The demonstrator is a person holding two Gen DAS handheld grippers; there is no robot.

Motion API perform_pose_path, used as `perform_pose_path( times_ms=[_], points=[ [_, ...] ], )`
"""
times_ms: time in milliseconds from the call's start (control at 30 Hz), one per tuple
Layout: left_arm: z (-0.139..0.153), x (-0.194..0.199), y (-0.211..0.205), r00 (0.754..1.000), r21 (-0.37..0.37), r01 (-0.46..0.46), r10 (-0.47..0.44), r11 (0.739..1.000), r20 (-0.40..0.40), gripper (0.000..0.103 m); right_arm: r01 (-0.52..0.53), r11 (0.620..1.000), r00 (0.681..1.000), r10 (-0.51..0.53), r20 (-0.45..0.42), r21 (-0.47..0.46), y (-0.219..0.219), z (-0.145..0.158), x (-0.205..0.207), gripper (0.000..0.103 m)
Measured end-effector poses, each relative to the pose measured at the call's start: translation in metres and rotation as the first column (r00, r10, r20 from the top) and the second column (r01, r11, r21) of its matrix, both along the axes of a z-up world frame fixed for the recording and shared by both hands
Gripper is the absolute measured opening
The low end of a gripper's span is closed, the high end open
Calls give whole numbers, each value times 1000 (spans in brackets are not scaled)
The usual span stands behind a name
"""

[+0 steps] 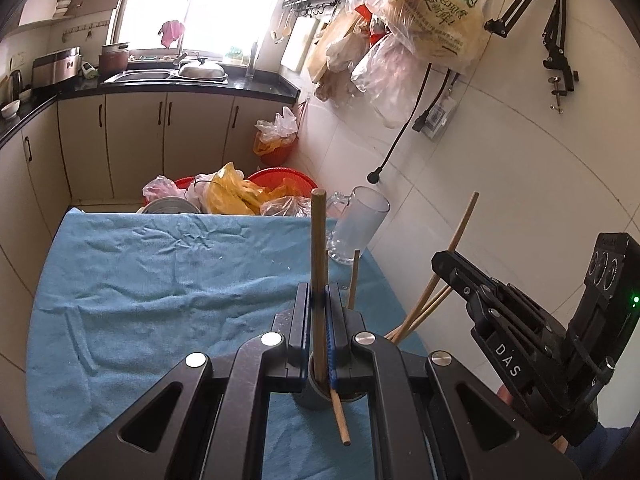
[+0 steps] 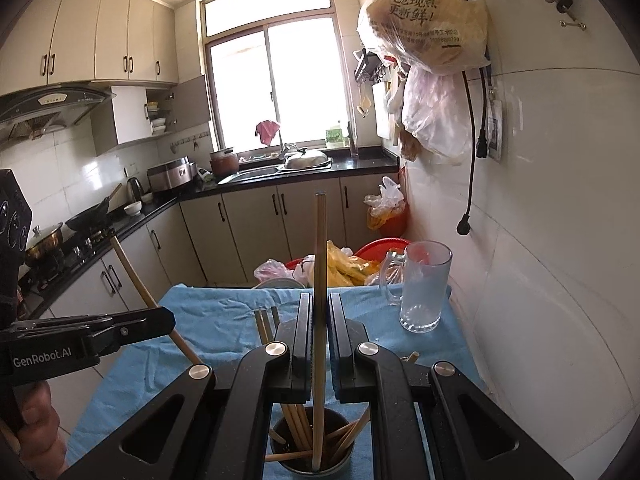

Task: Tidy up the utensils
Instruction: 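Lower both held chopsticks into the black cup, then open both grippers to release the chopsticks into the cup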

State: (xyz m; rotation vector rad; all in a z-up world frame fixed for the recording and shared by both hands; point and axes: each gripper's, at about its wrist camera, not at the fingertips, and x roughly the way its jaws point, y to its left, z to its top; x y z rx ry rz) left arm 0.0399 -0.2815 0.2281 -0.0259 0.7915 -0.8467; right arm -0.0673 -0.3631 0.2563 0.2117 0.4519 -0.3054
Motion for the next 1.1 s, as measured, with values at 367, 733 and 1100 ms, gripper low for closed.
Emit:
perform_pose_path(
  times_ms=[367, 733, 1100],
  points=[
    [-13, -2, -7, 1000, 48, 21, -21, 999, -1, 7, -10, 1000, 999, 11, -40, 20, 0, -13, -1, 7],
    [-16, 0, -7, 1000, 53, 20, -20, 998, -9, 7, -28, 998, 997, 31, -66, 53, -2, -17, -6, 8],
    [-15, -2, -4, 1000, 47, 8, -8, 999, 1, 32, 23, 998, 999, -21, -31, 63, -3, 0, -29, 30]
  ],
)
